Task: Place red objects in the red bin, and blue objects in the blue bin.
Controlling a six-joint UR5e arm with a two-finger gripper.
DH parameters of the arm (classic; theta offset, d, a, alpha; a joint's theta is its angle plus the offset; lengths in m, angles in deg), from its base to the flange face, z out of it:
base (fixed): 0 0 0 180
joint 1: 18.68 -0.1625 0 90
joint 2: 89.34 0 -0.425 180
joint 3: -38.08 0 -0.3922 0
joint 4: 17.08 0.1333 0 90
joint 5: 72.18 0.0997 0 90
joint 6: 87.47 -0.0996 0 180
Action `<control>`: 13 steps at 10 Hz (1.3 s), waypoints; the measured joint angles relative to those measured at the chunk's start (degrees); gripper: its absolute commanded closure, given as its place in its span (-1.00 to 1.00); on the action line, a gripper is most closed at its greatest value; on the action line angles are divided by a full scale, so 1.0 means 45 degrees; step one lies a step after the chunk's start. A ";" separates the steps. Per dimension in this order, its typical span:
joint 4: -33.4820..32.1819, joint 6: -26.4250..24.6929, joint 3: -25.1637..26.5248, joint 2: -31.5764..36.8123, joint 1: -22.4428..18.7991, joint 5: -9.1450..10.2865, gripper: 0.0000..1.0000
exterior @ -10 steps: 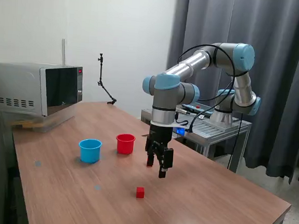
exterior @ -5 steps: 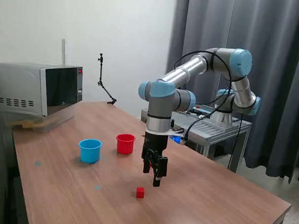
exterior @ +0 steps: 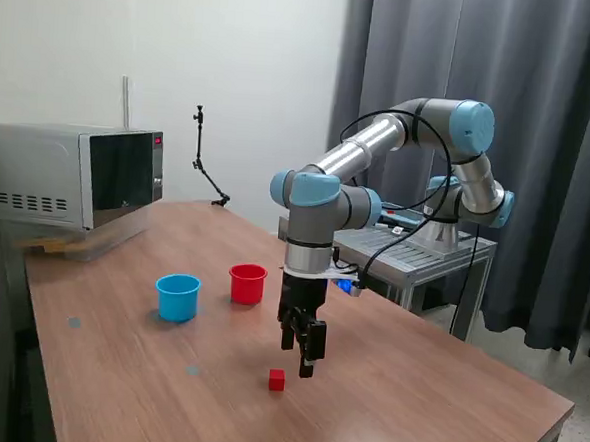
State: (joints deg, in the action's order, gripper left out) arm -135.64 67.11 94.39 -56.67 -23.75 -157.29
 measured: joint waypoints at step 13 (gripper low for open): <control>0.0001 0.0262 -0.0611 -0.0646 0.0184 -0.0692 -1.00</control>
State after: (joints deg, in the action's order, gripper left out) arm -135.64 68.29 91.64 -59.58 -22.92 -160.40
